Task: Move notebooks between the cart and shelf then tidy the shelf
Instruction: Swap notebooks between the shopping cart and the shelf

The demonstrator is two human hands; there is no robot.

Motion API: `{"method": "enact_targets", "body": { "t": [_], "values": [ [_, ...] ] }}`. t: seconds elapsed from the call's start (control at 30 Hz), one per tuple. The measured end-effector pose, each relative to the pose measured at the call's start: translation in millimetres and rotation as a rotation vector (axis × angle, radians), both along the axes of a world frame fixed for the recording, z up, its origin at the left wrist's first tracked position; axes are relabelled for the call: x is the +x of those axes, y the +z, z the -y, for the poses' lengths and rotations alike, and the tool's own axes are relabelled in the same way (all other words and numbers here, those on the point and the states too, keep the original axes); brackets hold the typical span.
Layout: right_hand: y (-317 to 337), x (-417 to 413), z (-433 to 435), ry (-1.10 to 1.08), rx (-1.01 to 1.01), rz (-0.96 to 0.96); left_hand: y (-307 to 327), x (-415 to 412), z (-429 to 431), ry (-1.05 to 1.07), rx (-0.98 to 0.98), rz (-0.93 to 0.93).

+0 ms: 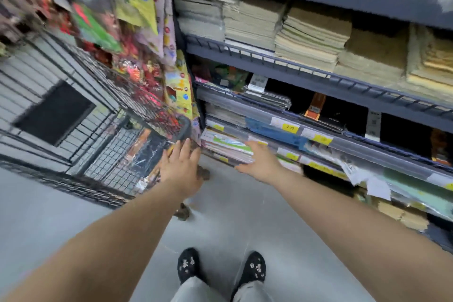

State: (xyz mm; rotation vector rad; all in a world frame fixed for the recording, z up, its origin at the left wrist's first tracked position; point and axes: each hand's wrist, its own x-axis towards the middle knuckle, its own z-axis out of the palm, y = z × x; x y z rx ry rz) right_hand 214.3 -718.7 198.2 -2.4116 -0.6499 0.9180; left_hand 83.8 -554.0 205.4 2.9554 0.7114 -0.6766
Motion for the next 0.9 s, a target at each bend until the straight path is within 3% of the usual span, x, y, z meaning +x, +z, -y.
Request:
{"method": "enact_targets", "body": {
  "t": [0.27,0.47,0.6,0.9],
  "values": [
    [4.9,-72.8,-83.5,0.210,-0.119,0.089,10.3,-103.6,-74.5,0.182,-0.009,0.037],
    [-11.8,-133.5,-157.8,0.051,-0.058,0.038,11.3,-160.9,-157.8,0.160,-0.043,0.067],
    [-27.4,-171.4,-196.4,-0.058,-0.131,0.064,16.7,-189.7,-216.7,0.151,-0.098,0.097],
    [-33.1,-217.3,-266.8,-0.006,-0.184,0.123,6.0,-192.5,-309.0,0.092,-0.126,0.058]
  ]
}}
